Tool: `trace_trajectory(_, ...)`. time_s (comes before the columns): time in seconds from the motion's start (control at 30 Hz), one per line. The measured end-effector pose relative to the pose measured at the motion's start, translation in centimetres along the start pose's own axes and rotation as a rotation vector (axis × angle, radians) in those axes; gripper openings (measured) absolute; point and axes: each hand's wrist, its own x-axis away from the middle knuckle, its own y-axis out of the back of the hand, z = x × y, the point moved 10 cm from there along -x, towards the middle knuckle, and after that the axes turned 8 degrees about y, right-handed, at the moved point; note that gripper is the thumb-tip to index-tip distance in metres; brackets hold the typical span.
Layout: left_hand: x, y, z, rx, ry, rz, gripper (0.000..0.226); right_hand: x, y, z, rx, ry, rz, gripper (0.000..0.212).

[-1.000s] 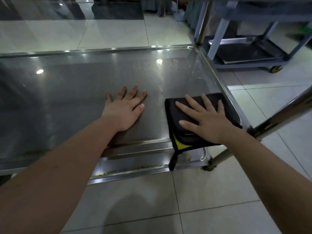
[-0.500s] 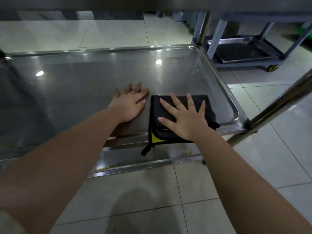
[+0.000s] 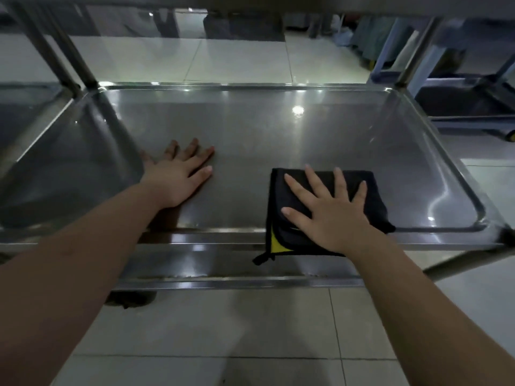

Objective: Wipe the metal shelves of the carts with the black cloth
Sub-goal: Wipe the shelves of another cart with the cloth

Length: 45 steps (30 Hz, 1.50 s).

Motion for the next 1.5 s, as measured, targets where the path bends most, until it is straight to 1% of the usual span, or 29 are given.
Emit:
trace_trajectory(0.1,0.0,-0.2,0.3,0.017,-0.006,-0.015,0.055,-4.2,0.6,4.7,-0.012,0.027,-0.028,0.068)
trace_trajectory(0.17,0.0,-0.3,0.4,0.026,-0.008,-0.017,0.054,-8.4,1.6,4.7,-0.056,0.015,-0.036,0.068)
trace_trajectory(0.23,0.0,-0.3,0.3,0.04,-0.01,-0.022,0.053,-12.4,2.4,3.5,-0.094,-0.035,-0.018,0.069)
trace_trajectory(0.33,-0.1,-0.2,0.4,0.059,-0.011,-0.02,0.052,-15.5,2.9,3.4,-0.097,-0.077,-0.014,0.07)
trace_trajectory(0.43,-0.2,-0.2,0.7,0.058,0.002,-0.01,0.051,-13.6,2.9,4.8,-0.087,-0.044,-0.027,0.069)
trace_trajectory(0.57,-0.2,-0.1,0.4,0.061,-0.005,-0.037,0.05,-6.4,0.9,7.9,-0.033,0.019,-0.037,0.068)
trace_trajectory(0.63,0.0,0.0,0.3,0.052,-0.016,-0.038,0.051,-4.4,0.0,9.4,-0.024,0.044,-0.023,0.068)
trace_trajectory(0.7,0.3,0.5,0.3,0.073,-0.03,-0.042,0.05,-3.8,0.3,9.6,-0.1,0.066,-0.035,0.068)
trace_trajectory(0.73,0.6,1.1,0.1,0.094,-0.04,-0.063,0.05,-3.7,1.1,9.1,-0.194,0.063,-0.07,0.068)
trace_trajectory(0.8,1.7,2.8,-1.6,0.126,-0.077,-0.142,0.05,-3.2,3.2,6.2,-0.359,0.005,-0.205,0.065)
trace_trajectory(0.87,3.8,4.2,-5.7,0.152,-0.143,-0.198,0.053,-2.3,4.6,1.8,-0.296,-0.114,-0.296,0.06)
trace_trajectory(0.9,5.1,4.2,-8.4,0.158,-0.183,-0.193,0.054,-1.9,4.7,-0.4,-0.26,-0.174,-0.294,0.058)
trace_trajectory(0.97,7.6,2.8,-13.9,0.143,-0.245,-0.123,0.056,-1.1,3.6,-3.6,-0.293,-0.261,-0.256,0.054)
trace_trajectory(1.0,8.4,1.8,-15.8,0.137,-0.247,-0.074,0.057,-0.8,2.9,-4.5,-0.326,-0.281,-0.241,0.053)
trace_trajectory(1.07,8.6,0.0,-17.0,0.134,-0.186,-0.003,0.06,-0.4,1.5,-5.2,-0.338,-0.285,-0.217,0.051)
trace_trajectory(1.13,8.1,-0.7,-16.5,0.106,-0.145,0.007,0.062,-0.3,0.9,-5.3,-0.31,-0.265,-0.192,0.051)
trace_trajectory(1.2,7.2,-0.7,-14.7,0.084,-0.132,-0.019,0.063,-0.4,0.7,-5.1,-0.245,-0.241,-0.143,0.052)
trace_trajectory(1.27,5.8,-0.2,-10.6,0.077,-0.061,-0.074,0.065,-0.4,0.5,-4.7,-0.134,-0.221,-0.087,0.055)
trace_trajectory(1.33,4.1,0.4,-4.3,0.079,0.06,-0.102,0.068,-0.5,0.2,-4.3,-0.074,-0.205,-0.057,0.061)
trace_trajectory(1.43,2.4,0.5,3.4,0.079,0.19,-0.042,0.069,-0.4,0.1,-4.3,-0.043,-0.243,-0.043,0.065)
trace_trajectory(1.5,2.1,0.6,5.0,0.058,0.197,-0.017,0.066,-1.2,0.4,-3.7,-0.076,-0.282,-0.04,0.066)
